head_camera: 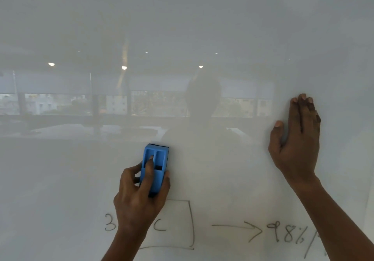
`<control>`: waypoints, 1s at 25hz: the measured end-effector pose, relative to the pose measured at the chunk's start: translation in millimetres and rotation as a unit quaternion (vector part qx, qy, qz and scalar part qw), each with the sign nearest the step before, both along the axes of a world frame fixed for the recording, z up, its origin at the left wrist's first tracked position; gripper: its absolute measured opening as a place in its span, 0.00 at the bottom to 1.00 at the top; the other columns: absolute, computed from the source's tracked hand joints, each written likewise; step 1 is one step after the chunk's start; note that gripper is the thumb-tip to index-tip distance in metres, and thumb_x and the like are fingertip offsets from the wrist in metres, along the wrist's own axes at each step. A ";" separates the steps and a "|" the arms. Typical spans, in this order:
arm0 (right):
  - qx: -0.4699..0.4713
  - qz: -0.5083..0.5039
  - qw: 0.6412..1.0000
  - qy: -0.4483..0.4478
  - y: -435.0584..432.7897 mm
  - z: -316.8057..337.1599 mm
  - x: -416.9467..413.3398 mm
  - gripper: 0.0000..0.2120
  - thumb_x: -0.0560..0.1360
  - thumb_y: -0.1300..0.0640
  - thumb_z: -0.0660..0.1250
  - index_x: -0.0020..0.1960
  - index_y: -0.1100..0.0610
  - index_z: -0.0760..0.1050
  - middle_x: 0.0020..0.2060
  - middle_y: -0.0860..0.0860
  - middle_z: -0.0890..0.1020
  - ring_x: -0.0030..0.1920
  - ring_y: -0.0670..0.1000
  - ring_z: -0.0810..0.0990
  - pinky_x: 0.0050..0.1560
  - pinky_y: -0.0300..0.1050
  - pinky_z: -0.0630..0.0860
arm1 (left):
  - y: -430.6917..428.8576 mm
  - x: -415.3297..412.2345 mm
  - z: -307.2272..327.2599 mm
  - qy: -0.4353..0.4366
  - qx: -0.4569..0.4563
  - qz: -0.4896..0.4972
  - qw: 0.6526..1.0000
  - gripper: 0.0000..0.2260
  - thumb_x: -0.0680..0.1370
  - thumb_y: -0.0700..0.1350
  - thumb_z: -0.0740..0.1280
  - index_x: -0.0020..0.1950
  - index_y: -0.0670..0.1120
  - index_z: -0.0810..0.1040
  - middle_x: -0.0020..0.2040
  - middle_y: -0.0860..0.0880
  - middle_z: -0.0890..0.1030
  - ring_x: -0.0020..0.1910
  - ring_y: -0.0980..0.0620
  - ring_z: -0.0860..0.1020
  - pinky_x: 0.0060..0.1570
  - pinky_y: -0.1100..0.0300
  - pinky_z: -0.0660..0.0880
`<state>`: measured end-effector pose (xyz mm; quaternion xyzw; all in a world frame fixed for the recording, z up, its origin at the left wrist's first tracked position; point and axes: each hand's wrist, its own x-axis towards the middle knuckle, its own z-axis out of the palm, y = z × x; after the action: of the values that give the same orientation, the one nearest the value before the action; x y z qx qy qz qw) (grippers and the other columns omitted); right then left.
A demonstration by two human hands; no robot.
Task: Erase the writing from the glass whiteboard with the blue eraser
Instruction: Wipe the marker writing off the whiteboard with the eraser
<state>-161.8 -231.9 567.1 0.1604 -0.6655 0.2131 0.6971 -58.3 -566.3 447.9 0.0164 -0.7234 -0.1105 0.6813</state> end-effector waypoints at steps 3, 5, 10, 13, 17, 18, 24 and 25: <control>-0.032 0.000 0.999 -0.024 -9.2 1.1 17.8 0.27 0.83 0.57 0.60 0.79 0.69 0.64 0.78 0.65 0.68 0.81 0.63 0.64 0.81 0.64 0.62 | -1.7 6.5 0.4 -0.013 -0.004 0.007 1.000 0.27 0.85 0.65 0.59 0.70 0.45 0.78 0.56 0.38 0.79 0.41 0.43 0.82 0.27 0.55 0.79; -0.061 0.031 0.998 -0.017 -37.0 -15.8 43.0 0.24 0.82 0.59 0.62 0.75 0.70 0.68 0.73 0.67 0.72 0.77 0.66 0.68 0.76 0.65 0.68 | 0.6 13.5 1.9 -0.033 0.005 -0.015 0.999 0.29 0.88 0.63 0.55 0.70 0.43 0.82 0.56 0.38 0.80 0.42 0.43 0.83 0.28 0.57 0.77; 0.048 0.180 0.980 -0.068 -148.1 -107.3 113.1 0.17 0.80 0.55 0.64 0.64 0.64 0.80 0.65 0.59 0.78 0.66 0.58 0.77 0.65 0.56 0.77 | 1.6 23.2 6.1 -0.087 -0.008 -0.025 0.996 0.22 0.85 0.53 0.62 0.69 0.40 0.83 0.56 0.38 0.81 0.39 0.46 0.83 0.26 0.62 0.74; 0.073 0.202 0.969 -0.124 -193.5 -135.1 122.5 0.20 0.80 0.50 0.64 0.68 0.57 0.75 0.67 0.56 0.80 0.68 0.53 0.75 0.65 0.55 0.80 | -0.7 26.5 6.5 -0.106 -0.012 -0.012 0.994 0.23 0.84 0.55 0.62 0.69 0.40 0.83 0.59 0.38 0.81 0.39 0.47 0.84 0.25 0.61 0.76; 0.085 0.216 0.964 -0.127 -202.4 -133.6 113.1 0.22 0.80 0.55 0.63 0.73 0.60 0.71 0.72 0.58 0.77 0.75 0.55 0.73 0.70 0.59 0.78 | -0.5 28.0 5.5 -0.128 -0.026 0.022 0.991 0.30 0.82 0.62 0.61 0.73 0.42 0.79 0.65 0.38 0.79 0.44 0.46 0.85 0.24 0.59 0.78; 0.085 0.209 0.967 -0.121 -195.3 -128.6 109.0 0.22 0.81 0.57 0.63 0.73 0.62 0.71 0.74 0.59 0.75 0.76 0.57 0.72 0.71 0.61 0.76 | -0.1 28.8 5.9 -0.125 -0.026 0.026 0.992 0.30 0.82 0.63 0.60 0.73 0.42 0.79 0.65 0.39 0.78 0.45 0.46 0.85 0.24 0.58 0.79; 0.040 0.097 0.991 -0.079 -116.6 -80.4 75.4 0.25 0.83 0.58 0.61 0.76 0.69 0.68 0.79 0.64 0.66 0.82 0.63 0.62 0.77 0.68 0.66 | 2.7 26.2 2.0 -0.091 -0.012 0.014 0.996 0.28 0.83 0.61 0.63 0.74 0.42 0.78 0.62 0.38 0.79 0.46 0.45 0.85 0.27 0.53 0.82; 0.035 0.083 0.993 -0.075 -103.9 -75.4 70.0 0.25 0.84 0.57 0.61 0.77 0.69 0.67 0.80 0.64 0.65 0.82 0.64 0.61 0.79 0.68 0.64 | 4.1 25.4 1.2 -0.089 -0.008 0.011 0.996 0.28 0.83 0.60 0.63 0.74 0.42 0.79 0.61 0.38 0.79 0.46 0.44 0.85 0.27 0.52 0.82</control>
<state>-91.7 -335.8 491.7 0.2231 -0.7075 0.2584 0.6188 -32.9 -562.2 449.1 0.0290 -0.7817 -0.0951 0.6157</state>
